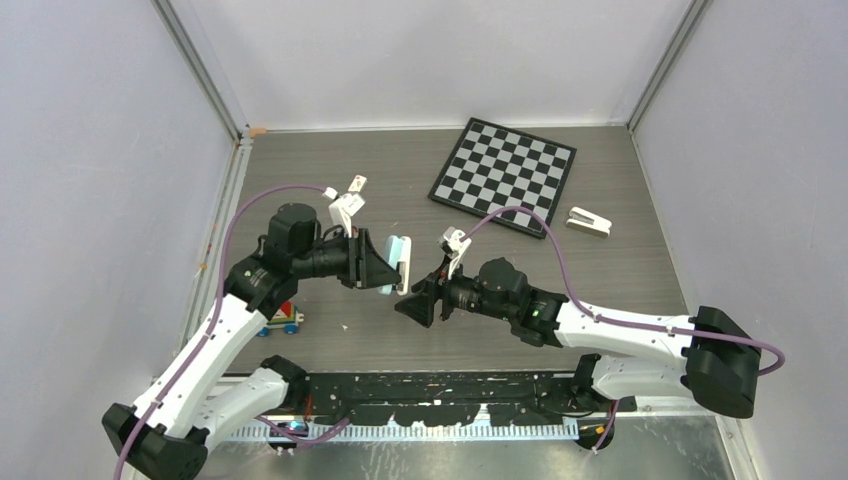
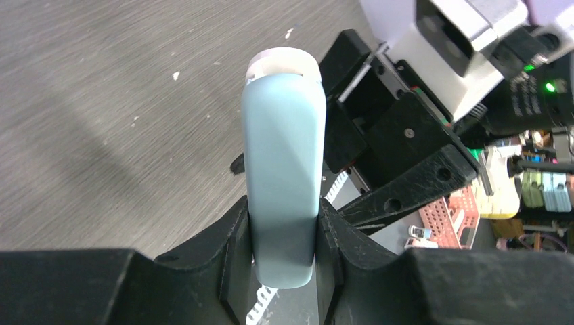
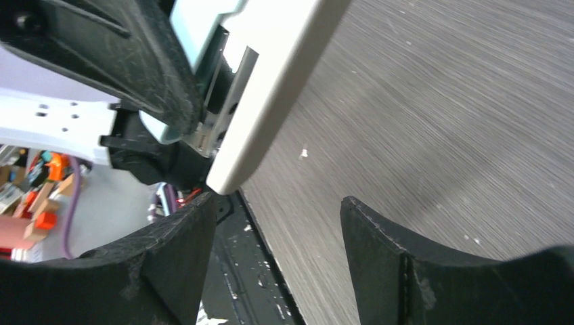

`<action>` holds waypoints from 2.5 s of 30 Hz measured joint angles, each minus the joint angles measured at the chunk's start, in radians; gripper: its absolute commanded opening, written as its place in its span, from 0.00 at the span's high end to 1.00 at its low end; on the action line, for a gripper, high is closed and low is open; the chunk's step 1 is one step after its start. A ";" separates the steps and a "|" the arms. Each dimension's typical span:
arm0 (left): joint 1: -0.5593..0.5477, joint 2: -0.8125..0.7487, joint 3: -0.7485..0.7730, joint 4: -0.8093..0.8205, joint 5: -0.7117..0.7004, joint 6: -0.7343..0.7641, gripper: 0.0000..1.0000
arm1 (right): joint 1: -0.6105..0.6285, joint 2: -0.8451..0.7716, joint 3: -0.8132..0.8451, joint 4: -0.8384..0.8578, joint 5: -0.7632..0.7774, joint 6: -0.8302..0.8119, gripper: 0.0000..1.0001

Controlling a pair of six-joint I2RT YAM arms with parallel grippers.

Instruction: Load the staples into the stapler

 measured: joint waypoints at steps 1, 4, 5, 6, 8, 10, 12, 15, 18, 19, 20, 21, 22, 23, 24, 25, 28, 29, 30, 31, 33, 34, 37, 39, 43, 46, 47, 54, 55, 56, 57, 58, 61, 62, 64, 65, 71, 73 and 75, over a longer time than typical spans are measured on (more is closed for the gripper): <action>0.000 -0.011 -0.003 0.013 0.013 0.008 1.00 | 0.000 -0.001 0.002 0.011 -0.014 -0.001 0.32; 0.000 -0.040 -0.013 0.046 0.043 0.019 1.00 | 0.000 -0.008 0.005 0.025 -0.047 -0.002 0.32; 0.000 -0.047 -0.016 0.053 0.048 0.021 1.00 | 0.000 -0.009 0.008 0.026 -0.051 -0.003 0.32; 0.000 -0.050 -0.019 0.059 0.051 0.023 1.00 | 0.000 -0.010 0.011 0.027 -0.052 -0.004 0.32; 0.000 -0.050 -0.023 0.065 0.052 0.023 1.00 | 0.000 -0.010 0.016 0.029 -0.043 -0.005 0.37; 0.000 -0.044 -0.029 0.068 0.052 0.021 1.00 | 0.000 -0.009 0.021 0.029 -0.016 -0.007 0.45; 0.000 -0.035 -0.039 0.079 0.050 0.015 1.00 | 0.000 -0.009 0.029 0.028 0.028 -0.013 0.53; 0.005 -0.019 -0.047 0.104 0.033 0.003 1.00 | 0.008 -0.011 0.031 0.018 0.095 -0.023 0.59; 0.005 -0.013 -0.048 0.119 0.008 -0.013 1.00 | 0.019 -0.023 0.030 0.008 0.164 -0.031 0.63; 0.006 -0.013 -0.048 0.121 0.000 -0.016 1.00 | 0.020 -0.029 0.027 -0.002 0.192 -0.040 0.64; 0.008 -0.014 -0.048 0.121 -0.007 -0.020 1.00 | 0.018 -0.034 0.022 -0.005 0.219 -0.048 0.65; 0.010 -0.014 -0.047 0.120 -0.012 -0.023 1.00 | 0.016 -0.036 0.016 -0.005 0.242 -0.053 0.65; 0.011 -0.013 -0.048 0.116 -0.018 -0.029 1.00 | 0.014 -0.037 0.009 -0.005 0.267 -0.059 0.66; 0.011 -0.012 -0.047 0.113 -0.021 -0.035 1.00 | 0.013 -0.037 0.004 -0.005 0.284 -0.065 0.66; 0.012 -0.010 -0.048 0.109 -0.022 -0.042 1.00 | 0.012 -0.037 -0.001 -0.005 0.303 -0.074 0.67; 0.012 -0.007 -0.048 0.105 -0.023 -0.048 1.00 | 0.012 -0.037 -0.003 -0.005 0.317 -0.080 0.67; 0.012 0.001 -0.048 0.103 -0.027 -0.054 1.00 | 0.012 -0.032 -0.007 -0.002 0.353 -0.101 0.67; 0.012 0.003 -0.048 0.100 -0.031 -0.055 1.00 | 0.012 -0.029 -0.008 0.000 0.364 -0.105 0.67; 0.012 0.005 -0.048 0.097 -0.032 -0.057 1.00 | 0.012 -0.025 -0.010 0.004 0.375 -0.110 0.67; 0.012 0.007 -0.048 0.094 -0.034 -0.057 1.00 | 0.012 -0.023 -0.012 0.006 0.383 -0.113 0.68; 0.012 0.013 -0.048 0.083 -0.035 -0.056 1.00 | 0.012 -0.015 -0.015 0.012 0.402 -0.123 0.68; 0.012 0.016 -0.047 0.077 -0.035 -0.051 1.00 | 0.011 -0.011 -0.017 0.013 0.410 -0.128 0.69; 0.012 0.026 -0.047 0.047 -0.034 -0.036 1.00 | 0.009 0.001 -0.026 0.019 0.433 -0.141 0.69; 0.012 0.029 -0.047 0.021 -0.031 -0.021 1.00 | 0.006 0.007 -0.038 0.029 0.445 -0.151 0.69; 0.012 0.029 -0.047 -0.017 -0.018 -0.003 1.00 | 0.006 0.014 -0.051 0.047 0.456 -0.163 0.70; 0.012 0.028 -0.047 -0.029 -0.011 0.011 1.00 | 0.006 0.018 -0.053 0.056 0.461 -0.177 0.70; 0.012 0.028 -0.047 -0.034 -0.008 0.015 1.00 | 0.006 0.018 -0.055 0.060 0.463 -0.180 0.70; 0.012 0.028 -0.048 -0.095 0.008 0.050 1.00 | 0.005 0.018 -0.079 0.090 0.474 -0.207 0.70; 0.012 0.028 -0.048 -0.105 0.012 0.056 1.00 | 0.005 0.018 -0.083 0.095 0.474 -0.211 0.70; 0.012 0.027 -0.048 -0.111 0.014 0.060 1.00 | 0.005 0.018 -0.087 0.102 0.473 -0.214 0.70; 0.012 0.025 -0.048 -0.117 0.016 0.063 1.00 | 0.005 0.019 -0.090 0.109 0.473 -0.217 0.70; 0.012 0.021 -0.048 -0.124 0.018 0.066 1.00 | 0.005 0.021 -0.092 0.117 0.473 -0.222 0.70; 0.012 0.011 -0.049 -0.142 0.023 0.075 1.00 | 0.005 0.024 -0.096 0.137 0.473 -0.233 0.70; 0.012 0.010 -0.049 -0.147 0.025 0.081 1.00 | 0.005 0.024 -0.097 0.142 0.473 -0.238 0.70; 0.012 0.010 -0.049 -0.157 0.032 0.091 1.00 | 0.005 0.024 -0.101 0.148 0.473 -0.246 0.70; 0.012 0.011 -0.050 -0.164 0.036 0.095 1.00 | 0.005 0.024 -0.103 0.149 0.473 -0.251 0.70; 0.012 0.032 -0.049 -0.217 0.058 0.148 1.00 | 0.005 0.024 -0.125 0.170 0.471 -0.289 0.71; 0.012 0.041 -0.049 -0.227 0.067 0.165 1.00 | 0.006 0.023 -0.135 0.177 0.463 -0.303 0.71; 0.012 0.049 -0.048 -0.233 0.075 0.174 1.00 | 0.006 0.019 -0.146 0.186 0.455 -0.319 0.71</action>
